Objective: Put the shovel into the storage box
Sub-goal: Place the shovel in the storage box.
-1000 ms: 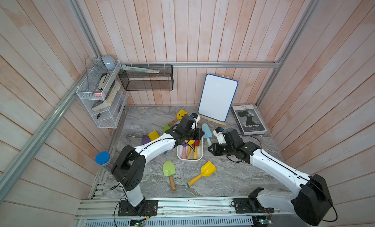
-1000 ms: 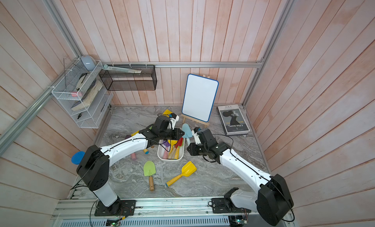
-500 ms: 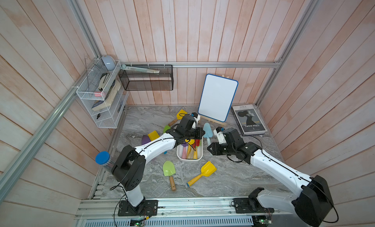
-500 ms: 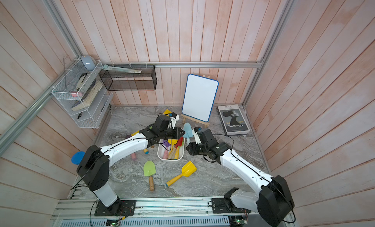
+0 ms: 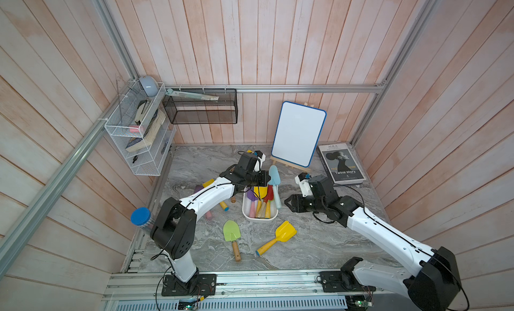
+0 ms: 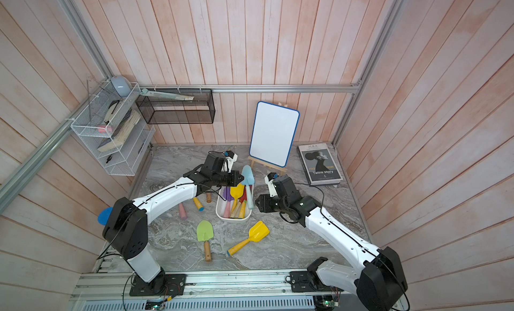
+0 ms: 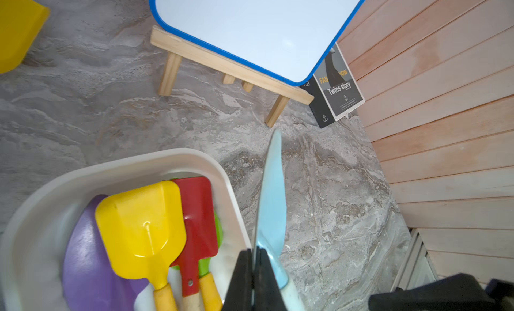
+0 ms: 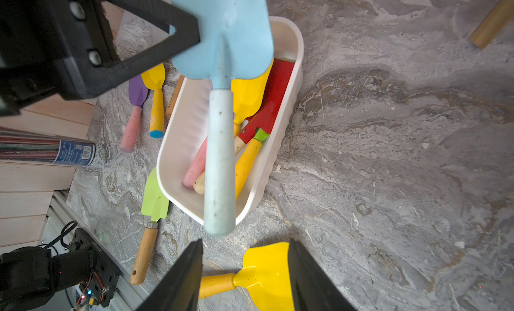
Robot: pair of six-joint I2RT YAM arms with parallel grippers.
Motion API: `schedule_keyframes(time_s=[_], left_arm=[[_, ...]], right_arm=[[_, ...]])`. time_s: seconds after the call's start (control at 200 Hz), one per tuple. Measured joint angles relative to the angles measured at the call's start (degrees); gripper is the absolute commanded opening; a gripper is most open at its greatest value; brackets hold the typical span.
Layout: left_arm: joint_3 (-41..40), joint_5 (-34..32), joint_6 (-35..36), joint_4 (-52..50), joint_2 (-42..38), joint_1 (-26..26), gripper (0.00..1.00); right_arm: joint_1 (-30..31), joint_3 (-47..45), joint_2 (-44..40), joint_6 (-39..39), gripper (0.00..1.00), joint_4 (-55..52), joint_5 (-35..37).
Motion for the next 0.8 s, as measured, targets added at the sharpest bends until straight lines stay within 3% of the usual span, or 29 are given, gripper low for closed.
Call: schedule_keyframes(time_s=[0.255, 0.8], left_arm=[[1.53, -4.0, 6.64, -8.09, -0.13, 3.54, 0.0], [3.76, -14.38, 12.94, -15.63, 2.05, 3.76, 0.0]], right_arm=[[0.0, -0.66, -1.22, 0.0, 0.54, 0.04, 0.42], [-0.02, -1.36, -1.22, -0.15, 0.54, 0.04, 0.44]])
